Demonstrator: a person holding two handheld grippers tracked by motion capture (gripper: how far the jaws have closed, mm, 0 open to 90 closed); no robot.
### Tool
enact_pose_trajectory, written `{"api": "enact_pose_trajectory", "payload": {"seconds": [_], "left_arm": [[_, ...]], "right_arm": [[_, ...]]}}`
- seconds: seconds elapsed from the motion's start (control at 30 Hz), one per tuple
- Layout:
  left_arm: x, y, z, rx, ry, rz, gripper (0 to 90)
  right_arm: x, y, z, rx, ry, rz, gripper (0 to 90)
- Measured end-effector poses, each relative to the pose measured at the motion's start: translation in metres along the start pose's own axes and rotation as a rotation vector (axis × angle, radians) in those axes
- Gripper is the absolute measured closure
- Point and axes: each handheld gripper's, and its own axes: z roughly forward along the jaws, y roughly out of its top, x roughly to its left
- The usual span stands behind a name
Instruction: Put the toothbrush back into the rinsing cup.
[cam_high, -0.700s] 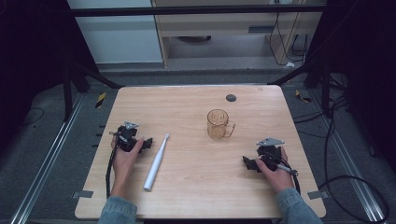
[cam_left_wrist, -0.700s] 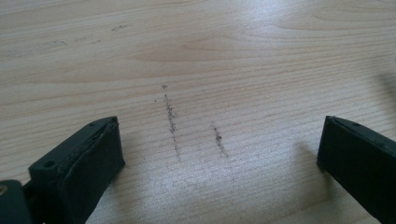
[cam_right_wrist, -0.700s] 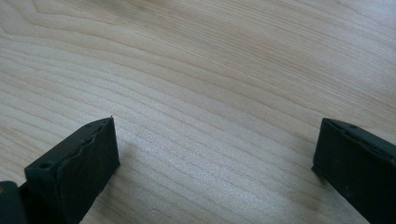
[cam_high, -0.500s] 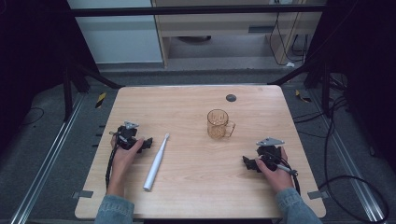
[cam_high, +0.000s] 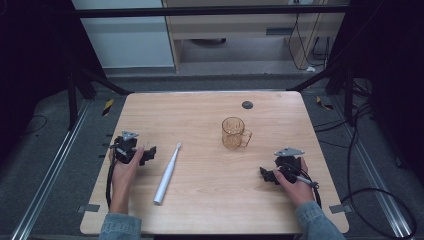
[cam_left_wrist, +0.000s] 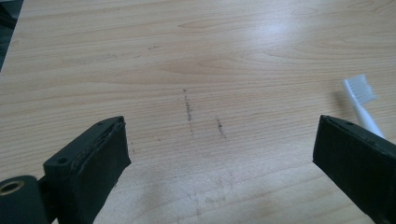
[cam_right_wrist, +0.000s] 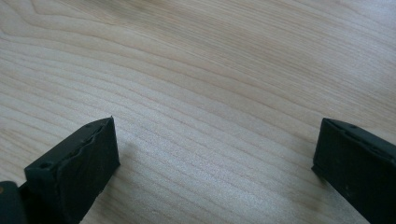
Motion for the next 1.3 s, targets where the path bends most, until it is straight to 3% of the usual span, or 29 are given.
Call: {"api": "enact_pose_trajectory", "payload": {"seconds": [0.53, 0.73, 0.83, 1.0, 1.13, 1.3], "left_arm": [[-0.027, 0.011, -0.019, 0.055, -0.017, 0.053, 3.5], [-0.048, 0.013, -0.027, 0.059, -0.021, 0.118, 4.0], [-0.055, 0.014, -0.029, 0.061, -0.037, 0.123, 4.3], [-0.075, 0.017, -0.032, 0.106, -0.065, 0.195, 4.8], [-0.086, 0.018, -0.034, 0.090, -0.134, 0.194, 4.5], [-0.090, 0.017, -0.032, 0.117, -0.126, 0.224, 4.7]], "right_arm": [[0.000, 0.000, 0.000, 0.000, 0.000, 0.000, 0.3], [0.000, 0.000, 0.000, 0.001, 0.004, -0.005, 0.3], [0.000, 0.001, 0.000, 0.003, 0.010, 0.004, 0.4], [0.000, 0.001, 0.000, 0.003, 0.011, 0.002, 0.3], [0.000, 0.001, 0.000, 0.004, 0.011, 0.001, 0.3], [0.000, 0.001, 0.000, 0.005, 0.012, 0.005, 0.3]]}}
